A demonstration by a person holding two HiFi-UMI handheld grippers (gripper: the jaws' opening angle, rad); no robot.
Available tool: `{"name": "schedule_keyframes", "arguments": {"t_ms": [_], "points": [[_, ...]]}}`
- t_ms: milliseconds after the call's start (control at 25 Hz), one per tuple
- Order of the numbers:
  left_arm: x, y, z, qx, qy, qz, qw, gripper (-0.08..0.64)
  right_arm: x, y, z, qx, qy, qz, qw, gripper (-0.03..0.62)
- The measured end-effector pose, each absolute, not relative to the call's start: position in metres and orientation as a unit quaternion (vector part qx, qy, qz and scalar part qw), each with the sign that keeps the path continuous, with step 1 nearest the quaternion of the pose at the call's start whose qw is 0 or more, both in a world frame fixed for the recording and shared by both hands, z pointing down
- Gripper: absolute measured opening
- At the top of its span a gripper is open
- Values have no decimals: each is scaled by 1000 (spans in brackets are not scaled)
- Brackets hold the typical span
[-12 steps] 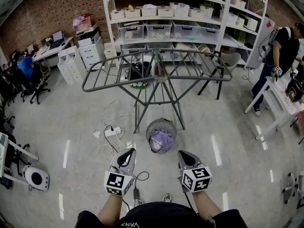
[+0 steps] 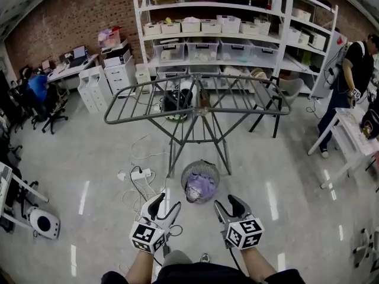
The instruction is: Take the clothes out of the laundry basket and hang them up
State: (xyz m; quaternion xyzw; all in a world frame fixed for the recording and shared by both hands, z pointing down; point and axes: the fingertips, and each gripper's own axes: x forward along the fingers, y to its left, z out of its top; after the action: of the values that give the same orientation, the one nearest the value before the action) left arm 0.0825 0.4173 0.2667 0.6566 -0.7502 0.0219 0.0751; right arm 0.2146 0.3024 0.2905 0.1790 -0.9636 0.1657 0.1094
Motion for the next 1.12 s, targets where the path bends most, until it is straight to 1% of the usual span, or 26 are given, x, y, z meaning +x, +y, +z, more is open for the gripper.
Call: {"name": "schedule_keyframes", "arguments": {"t_ms": [40,120,240,440,640,960,1120], "points": [[84,417,269,654,-752,20,77,227,216,298,289,181,-965,162,99,235],[87,415,277,651,-754,17,88,245,218,293,289,178,-967,159,88,261],[88,412,286,653,-750,22,101,271,217,290,294,169,-968,164,91,264],[72,393,296,660,-744,22,101,296,205,276,299,171,-971,149,78,262],[47,355,302,672,-733,18,105,301,188,241,311,205,-964,123,114,262],[-24,305,310,697,-706,18,121,301,137,189,337,279,-938,124,161,264],[-57,285,319,709,-692,21,132,301,110,169,343,303,-929,149,152,262]]}}
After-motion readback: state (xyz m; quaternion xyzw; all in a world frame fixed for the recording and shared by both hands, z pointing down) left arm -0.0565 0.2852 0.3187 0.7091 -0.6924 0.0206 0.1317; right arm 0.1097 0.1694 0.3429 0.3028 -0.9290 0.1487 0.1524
